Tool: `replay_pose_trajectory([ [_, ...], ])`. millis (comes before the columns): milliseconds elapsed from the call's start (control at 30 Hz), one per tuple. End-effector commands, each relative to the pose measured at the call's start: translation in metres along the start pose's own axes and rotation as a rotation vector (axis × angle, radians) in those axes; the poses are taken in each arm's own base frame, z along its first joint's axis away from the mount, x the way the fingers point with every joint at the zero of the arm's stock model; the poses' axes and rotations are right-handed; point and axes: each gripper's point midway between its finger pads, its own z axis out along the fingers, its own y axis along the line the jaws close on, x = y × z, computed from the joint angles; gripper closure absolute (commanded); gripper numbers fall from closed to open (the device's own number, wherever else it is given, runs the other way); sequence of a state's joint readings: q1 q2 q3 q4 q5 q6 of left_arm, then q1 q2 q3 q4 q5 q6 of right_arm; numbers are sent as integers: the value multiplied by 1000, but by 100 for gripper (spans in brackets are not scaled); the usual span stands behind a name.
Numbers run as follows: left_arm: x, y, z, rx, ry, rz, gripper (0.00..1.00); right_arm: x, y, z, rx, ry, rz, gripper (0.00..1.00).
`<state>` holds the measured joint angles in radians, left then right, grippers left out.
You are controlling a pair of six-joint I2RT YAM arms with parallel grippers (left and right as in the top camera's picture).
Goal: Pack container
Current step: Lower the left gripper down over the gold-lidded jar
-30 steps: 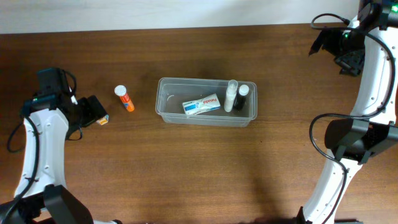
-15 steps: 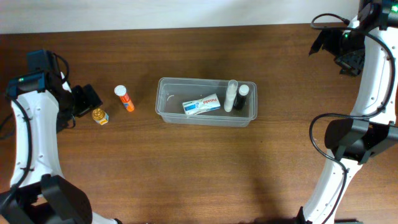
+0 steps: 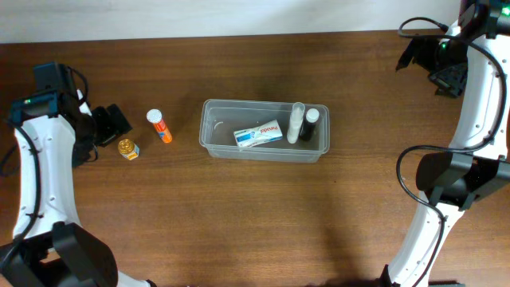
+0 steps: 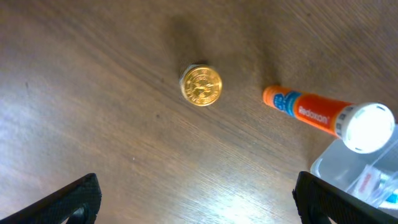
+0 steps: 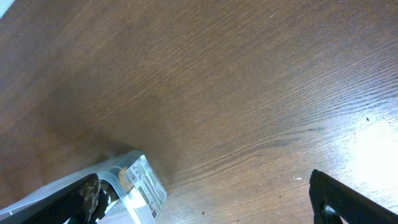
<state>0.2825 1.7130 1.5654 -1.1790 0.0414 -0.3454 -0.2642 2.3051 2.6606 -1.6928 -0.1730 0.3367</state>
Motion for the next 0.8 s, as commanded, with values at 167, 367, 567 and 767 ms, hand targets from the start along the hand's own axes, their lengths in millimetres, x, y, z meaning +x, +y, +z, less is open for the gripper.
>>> replay_pose_trajectory([
  [167,-6,28,15,-68,28,-240,0,1,-3,-3,13,-3,3,1],
  [367,-7,24,32,-55,64,-241,0,1,-3,-3,13,-3,3,2],
  [567,-10,24,49,-63,81,-245,0,1,-3,-3,13,-3,3,1],
  [767,-13,23,66,-62,98,-246,0,1,-3,-3,13,-3,3,2],
])
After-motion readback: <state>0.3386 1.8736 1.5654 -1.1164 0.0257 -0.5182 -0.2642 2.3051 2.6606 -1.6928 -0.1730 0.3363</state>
